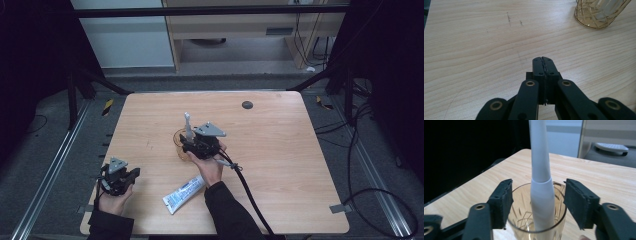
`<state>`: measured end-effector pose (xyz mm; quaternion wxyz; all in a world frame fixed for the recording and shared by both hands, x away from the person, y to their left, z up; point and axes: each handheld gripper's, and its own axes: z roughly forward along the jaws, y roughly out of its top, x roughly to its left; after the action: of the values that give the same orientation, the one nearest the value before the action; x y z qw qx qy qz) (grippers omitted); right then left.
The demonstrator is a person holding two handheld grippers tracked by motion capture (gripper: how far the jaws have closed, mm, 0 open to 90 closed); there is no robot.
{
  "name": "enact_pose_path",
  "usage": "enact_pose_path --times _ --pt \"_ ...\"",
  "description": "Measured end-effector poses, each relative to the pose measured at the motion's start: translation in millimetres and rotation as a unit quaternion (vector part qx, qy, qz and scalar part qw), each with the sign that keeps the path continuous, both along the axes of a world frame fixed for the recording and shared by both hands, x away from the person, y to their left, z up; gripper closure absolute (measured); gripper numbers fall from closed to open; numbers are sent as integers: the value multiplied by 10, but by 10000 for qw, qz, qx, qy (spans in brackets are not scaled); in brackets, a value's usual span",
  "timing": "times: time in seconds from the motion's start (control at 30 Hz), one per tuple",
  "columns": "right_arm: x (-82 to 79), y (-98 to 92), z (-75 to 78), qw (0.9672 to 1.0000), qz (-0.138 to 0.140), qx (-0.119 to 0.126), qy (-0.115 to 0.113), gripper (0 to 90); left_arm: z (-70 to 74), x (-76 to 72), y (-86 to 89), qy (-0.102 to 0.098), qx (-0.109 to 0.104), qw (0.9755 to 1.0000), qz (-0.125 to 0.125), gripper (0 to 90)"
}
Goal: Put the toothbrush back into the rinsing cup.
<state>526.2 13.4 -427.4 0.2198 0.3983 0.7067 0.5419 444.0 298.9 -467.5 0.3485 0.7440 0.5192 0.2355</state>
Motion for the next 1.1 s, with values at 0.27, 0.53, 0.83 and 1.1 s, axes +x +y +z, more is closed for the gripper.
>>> enact_pose_path --times 0.27,0.53,0.83,1.1 --pt "-199 -209 85 9999 162 -6 32 276 3 -5 -4 1 -2 10000 -9 895" --pt "-389 -796 196 9999 -76 74 -87 278 14 -11 -34 12 25 10000 -79 896" --pt "-520 -1485 172 9981 -488 -371 93 278 15 -16 -86 34 59 9997 -223 896" --pt "-643 -1891 -20 9949 -718 -623 326 279 1 -24 -168 143 107 9984 -530 896"
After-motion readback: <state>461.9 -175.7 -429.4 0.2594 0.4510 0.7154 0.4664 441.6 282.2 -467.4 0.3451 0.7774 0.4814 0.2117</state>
